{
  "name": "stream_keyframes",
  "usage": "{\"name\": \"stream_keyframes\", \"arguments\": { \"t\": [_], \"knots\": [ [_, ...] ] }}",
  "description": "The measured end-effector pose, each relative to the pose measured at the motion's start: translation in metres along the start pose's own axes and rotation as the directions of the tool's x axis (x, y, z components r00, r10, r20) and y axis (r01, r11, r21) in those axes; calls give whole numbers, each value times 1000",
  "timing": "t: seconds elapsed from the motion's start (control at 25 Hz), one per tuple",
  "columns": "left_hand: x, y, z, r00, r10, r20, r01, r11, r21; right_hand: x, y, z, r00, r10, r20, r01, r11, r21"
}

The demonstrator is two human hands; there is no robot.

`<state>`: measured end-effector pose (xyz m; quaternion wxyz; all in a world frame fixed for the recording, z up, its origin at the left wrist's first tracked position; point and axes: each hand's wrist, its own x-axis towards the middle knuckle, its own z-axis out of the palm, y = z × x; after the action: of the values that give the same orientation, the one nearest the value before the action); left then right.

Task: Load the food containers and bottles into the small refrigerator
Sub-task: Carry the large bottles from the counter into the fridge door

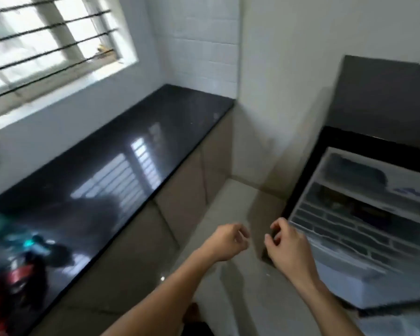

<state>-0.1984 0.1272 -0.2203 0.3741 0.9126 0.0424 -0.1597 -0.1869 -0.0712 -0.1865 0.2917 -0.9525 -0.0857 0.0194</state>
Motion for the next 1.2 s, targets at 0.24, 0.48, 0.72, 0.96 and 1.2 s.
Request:
{"name": "stream_keyframes", "arguments": {
  "t": [0.24,0.48,0.72,0.96,1.2],
  "knots": [
    [-126,-142,-139,848,-268,-458,151,949,-276,15,-225,86,857,-447,256,446,893,66],
    [-222,-271,-249,245,-445,-861,134,896,-424,5,-444,180,559,-746,363,718,654,238],
    [-260,-362,-316,-122,-451,-884,128,876,-465,-6,-628,255,279,-848,450,840,442,313],
    [-248,-393,-318,50,-607,-793,7,794,-607,-2,-669,291,168,-806,568,919,337,205],
    [-215,-376,-332,239,-417,-877,-33,899,-436,35,-616,237,350,-773,529,833,515,202]
  ]
}}
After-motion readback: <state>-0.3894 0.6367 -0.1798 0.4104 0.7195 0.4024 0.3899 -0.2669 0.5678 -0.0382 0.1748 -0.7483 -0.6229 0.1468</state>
